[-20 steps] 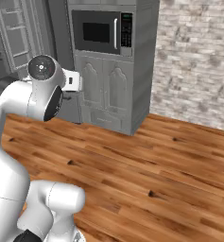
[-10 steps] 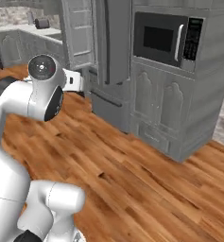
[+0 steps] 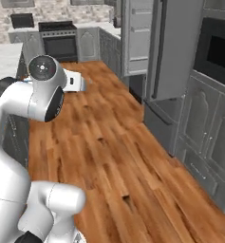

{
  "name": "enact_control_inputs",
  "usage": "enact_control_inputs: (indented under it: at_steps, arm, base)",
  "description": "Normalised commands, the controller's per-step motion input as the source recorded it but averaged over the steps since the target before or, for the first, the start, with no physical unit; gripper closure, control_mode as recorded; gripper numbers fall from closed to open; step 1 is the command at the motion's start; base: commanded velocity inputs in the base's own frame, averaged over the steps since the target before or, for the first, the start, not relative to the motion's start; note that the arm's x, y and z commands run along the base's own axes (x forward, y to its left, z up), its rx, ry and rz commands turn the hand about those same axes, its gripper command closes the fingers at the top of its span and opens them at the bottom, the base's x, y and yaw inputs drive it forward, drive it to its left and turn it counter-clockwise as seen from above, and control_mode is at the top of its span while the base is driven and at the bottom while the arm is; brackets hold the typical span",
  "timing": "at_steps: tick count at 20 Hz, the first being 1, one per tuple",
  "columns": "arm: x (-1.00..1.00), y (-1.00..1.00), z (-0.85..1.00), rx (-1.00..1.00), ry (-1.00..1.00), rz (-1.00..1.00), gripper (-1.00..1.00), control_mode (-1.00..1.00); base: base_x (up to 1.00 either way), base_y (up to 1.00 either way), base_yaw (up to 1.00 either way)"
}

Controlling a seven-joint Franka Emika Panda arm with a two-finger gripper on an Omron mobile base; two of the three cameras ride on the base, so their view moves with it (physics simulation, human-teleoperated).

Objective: There is a bowl on the dining counter. Grab a lemon wedge from the fridge and place it in the bowl. Then get the liquor bottle and glass cup from the cabinet and place them next to the bowl.

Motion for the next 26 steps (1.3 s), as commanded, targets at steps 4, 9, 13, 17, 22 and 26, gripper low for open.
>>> enact_control_inputs:
  at_steps: [4, 9, 13, 17, 22, 26]
  arm:
    - [0.00, 0.00, 0.00, 0.00, 0.00, 0.00, -1.00, 1.00]
    - [0.00, 0.00, 0.00, 0.00, 0.00, 0.00, -1.00, 1.00]
    - [0.00, 0.00, 0.00, 0.00, 0.00, 0.00, -1.00, 1.00]
    - [0.00, 0.00, 0.00, 0.00, 0.00, 0.00, -1.00, 1.00]
    - [0.00, 0.00, 0.00, 0.00, 0.00, 0.00, -1.00, 1.00]
    - [0.00, 0.00, 0.00, 0.00, 0.00, 0.00, -1.00, 1.00]
  base:
    - [0.96, -0.30, 0.56]
    - [1.00, -0.20, 0.46]
    - [1.00, -0.18, 0.38]
    - [1.00, -0.26, 0.33]
    - [0.99, -0.28, 0.24]
    - [0.95, -0.25, 0.11]
